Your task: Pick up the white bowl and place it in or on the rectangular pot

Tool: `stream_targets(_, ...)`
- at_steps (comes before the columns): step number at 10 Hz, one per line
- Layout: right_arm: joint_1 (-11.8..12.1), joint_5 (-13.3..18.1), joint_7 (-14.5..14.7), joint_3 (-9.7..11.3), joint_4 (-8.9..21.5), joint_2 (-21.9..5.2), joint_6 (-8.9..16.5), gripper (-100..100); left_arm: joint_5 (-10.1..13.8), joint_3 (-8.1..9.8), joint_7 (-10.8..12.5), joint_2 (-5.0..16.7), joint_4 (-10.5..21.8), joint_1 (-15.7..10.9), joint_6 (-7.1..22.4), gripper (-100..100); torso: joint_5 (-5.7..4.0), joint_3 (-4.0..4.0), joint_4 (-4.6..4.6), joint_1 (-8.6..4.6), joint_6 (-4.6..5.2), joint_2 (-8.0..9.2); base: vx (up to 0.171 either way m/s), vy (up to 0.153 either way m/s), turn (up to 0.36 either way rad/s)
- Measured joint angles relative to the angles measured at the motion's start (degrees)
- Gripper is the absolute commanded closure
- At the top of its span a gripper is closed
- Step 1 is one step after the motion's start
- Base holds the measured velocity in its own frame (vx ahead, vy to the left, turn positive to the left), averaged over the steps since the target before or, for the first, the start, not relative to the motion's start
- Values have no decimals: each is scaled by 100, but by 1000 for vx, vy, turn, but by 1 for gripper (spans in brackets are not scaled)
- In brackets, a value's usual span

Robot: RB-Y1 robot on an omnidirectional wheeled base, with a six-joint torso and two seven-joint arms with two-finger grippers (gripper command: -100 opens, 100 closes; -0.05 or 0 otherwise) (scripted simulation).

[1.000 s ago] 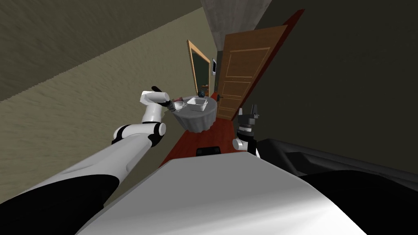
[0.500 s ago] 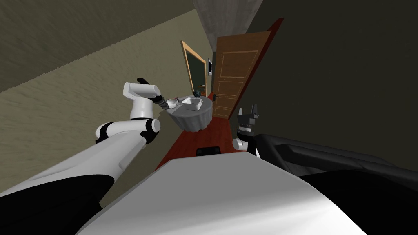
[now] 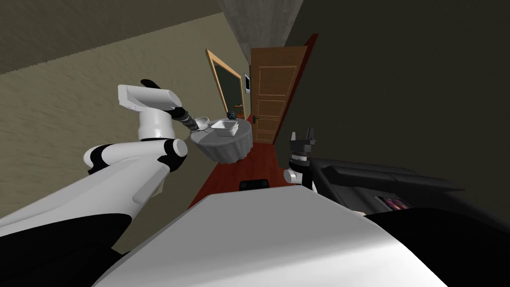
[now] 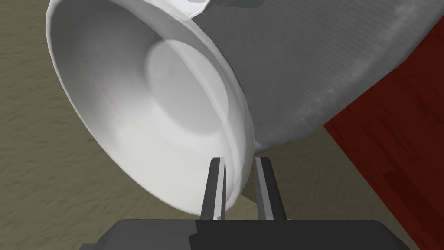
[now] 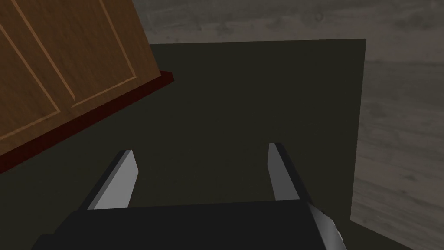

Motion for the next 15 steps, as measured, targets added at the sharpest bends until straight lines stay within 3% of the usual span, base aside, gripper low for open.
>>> stream_targets(4, 1, 0, 0, -1, 0, -1, 0, 0, 328, -46, -168, 206, 166, -361, 320, 100, 3, -25, -10, 17, 2, -43, 125, -16, -242)
stream_targets(7, 2, 0, 0, -1, -1, -1, -1, 0, 628, -168, -371, 165, 171, -424, 391, 100, 6, -31, -13, 32, -4, -51, 116, 25, -133)
stream_targets(8, 2, 0, 0, -1, -1, -1, -1, 0, 643, -171, -387, 156, 171, -425, 386, -100, 7, -15, -7, 33, -16, -24, 14, 0, 0)
stream_targets(12, 1, 0, 0, -1, 0, 0, 0, 0, 642, -171, -385, 154, 172, -425, 385, -100, 6, 13, 6, 34, -19, 20, 2, 0, 0)
stream_targets(13, 1, 0, 0, -1, 0, 0, 0, 0, 642, -171, -385, 154, 172, -425, 385, 0, 6, 13, 7, 34, -19, 22, 0, 0, 0)
stream_targets(14, 1, 0, 0, -1, 0, 0, 0, 0, 642, -171, -385, 154, 172, -425, 385, -100, 6, 14, 7, 34, -19, 22, -3, -8, -228)
stream_targets(15, 0, 0, 0, -1, 0, 0, 0, 0, 612, -179, -443, 302, 432, -547, 328, -100, 4, 14, 7, 29, -14, 23, -6, -6, -275)
